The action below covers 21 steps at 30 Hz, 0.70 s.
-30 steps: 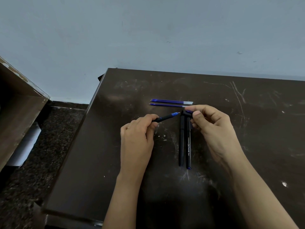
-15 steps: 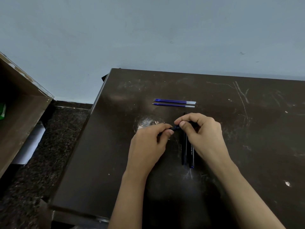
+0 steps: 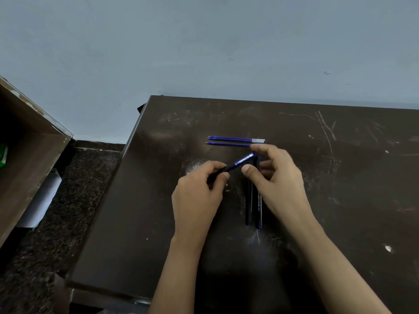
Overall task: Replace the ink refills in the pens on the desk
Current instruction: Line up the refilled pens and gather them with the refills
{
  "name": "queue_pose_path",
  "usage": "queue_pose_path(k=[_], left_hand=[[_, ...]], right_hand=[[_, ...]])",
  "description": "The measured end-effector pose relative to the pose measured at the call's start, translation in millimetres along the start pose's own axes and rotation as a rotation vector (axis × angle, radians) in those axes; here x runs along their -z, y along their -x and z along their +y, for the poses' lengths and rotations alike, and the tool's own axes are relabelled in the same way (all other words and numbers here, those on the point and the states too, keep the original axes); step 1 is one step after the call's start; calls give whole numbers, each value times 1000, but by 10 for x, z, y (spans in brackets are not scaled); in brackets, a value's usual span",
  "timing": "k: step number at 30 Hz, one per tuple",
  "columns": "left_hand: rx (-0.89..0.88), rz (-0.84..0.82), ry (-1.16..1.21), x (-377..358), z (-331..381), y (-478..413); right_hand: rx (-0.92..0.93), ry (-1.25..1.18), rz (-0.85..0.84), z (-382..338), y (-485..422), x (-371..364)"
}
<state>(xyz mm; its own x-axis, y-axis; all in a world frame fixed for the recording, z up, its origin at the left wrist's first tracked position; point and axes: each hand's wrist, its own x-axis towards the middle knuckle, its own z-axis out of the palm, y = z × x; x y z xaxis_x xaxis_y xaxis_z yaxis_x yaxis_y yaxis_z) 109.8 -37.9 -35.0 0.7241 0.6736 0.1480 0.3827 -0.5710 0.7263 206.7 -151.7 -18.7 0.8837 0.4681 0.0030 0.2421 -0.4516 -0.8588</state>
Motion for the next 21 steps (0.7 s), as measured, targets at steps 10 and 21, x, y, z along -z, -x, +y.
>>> queue_pose_path(k=[10,21], left_hand=[[209,48,-213,-143,126,52],[159,-85,-118,-313,208,70]], right_hand=[[-129,291,-100,176,-31,55],[-93,238,-55,253,-16,-15]])
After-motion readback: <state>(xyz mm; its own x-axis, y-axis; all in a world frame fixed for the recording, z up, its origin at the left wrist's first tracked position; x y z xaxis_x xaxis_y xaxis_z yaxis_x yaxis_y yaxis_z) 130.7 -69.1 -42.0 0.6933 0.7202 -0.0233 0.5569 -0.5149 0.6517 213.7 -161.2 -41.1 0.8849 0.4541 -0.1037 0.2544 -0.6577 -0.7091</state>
